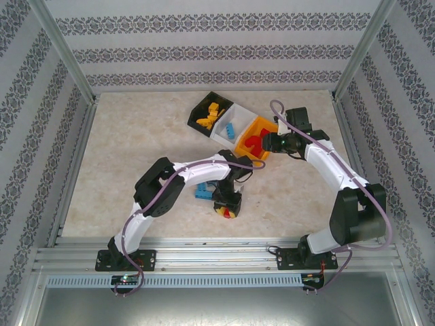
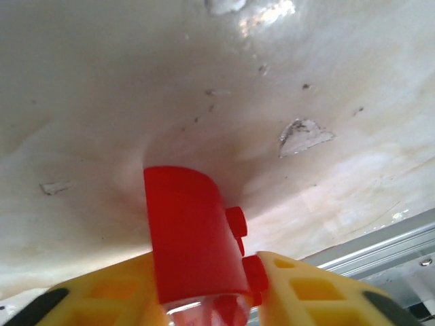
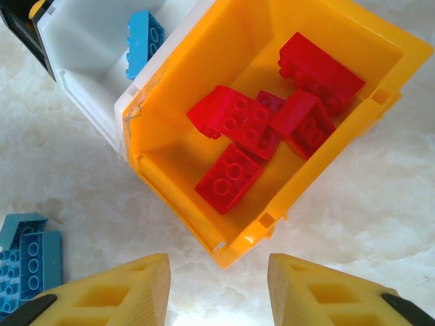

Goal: Sort the legos into containers by color

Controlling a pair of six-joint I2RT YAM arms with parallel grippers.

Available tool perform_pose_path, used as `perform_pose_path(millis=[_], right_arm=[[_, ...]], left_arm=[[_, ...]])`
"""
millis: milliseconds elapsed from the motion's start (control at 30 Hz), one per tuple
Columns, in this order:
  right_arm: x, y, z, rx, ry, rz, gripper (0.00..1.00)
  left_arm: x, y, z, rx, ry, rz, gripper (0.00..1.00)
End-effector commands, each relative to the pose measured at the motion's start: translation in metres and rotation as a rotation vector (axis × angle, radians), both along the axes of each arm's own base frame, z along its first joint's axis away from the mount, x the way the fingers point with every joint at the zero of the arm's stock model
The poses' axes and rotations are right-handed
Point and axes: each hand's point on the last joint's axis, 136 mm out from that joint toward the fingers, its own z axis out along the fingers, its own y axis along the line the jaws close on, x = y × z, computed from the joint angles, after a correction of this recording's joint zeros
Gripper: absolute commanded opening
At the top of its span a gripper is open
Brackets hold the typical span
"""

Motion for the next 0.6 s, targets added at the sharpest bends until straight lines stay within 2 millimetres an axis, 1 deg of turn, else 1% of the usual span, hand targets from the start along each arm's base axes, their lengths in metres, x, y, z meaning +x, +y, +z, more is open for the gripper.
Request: perform_pose_path(millis=[0,100,133,233,333,367,400,500,567], right_arm=[[0.0,-0.002,0.008,0.017,-0.024,-0.006,0.43],[0.002,-0.002,0.009,0.025,-0.021,-0.01,0.43],[0.002,-0.003,0.01,0.025,-0.023,-0.01,0.44],[0.0,-0.008,0.011,0.024,-0.024,-0.022,0.44],[-0.005,-0.017,0.011,0.026,-0.018,-0.045,0.44],[-0.007,-0.019,0.01,0.027,-0.014,-0.052,0.44],[-0.01,-0.021,0.01,0.029,-0.011,-0.059,0.44],[-0.021,-0.022,0.008,0.042,0.0,-0.074,0.44],[-0.029,-0.023,0.005,0.052,0.009,-0.09,0.44]], left_arm=[[0.002,0.012,0.007,0.05,0.005,-0.023,0.32],[0.015,0.017,0.013,0.04,-0.018,-0.002,0.27],[0.021,0.019,0.016,0.038,-0.028,0.009,0.26],[0.048,0.022,0.029,-0.009,-0.071,0.062,0.26],[0.089,0.014,0.052,-0.112,-0.138,0.127,0.25],[0.105,0.01,0.061,-0.152,-0.17,0.148,0.25],[0.125,0.004,0.074,-0.202,-0.213,0.171,0.25],[0.177,-0.01,0.102,-0.321,-0.304,0.243,0.25],[0.208,-0.021,0.114,-0.392,-0.35,0.297,0.25]])
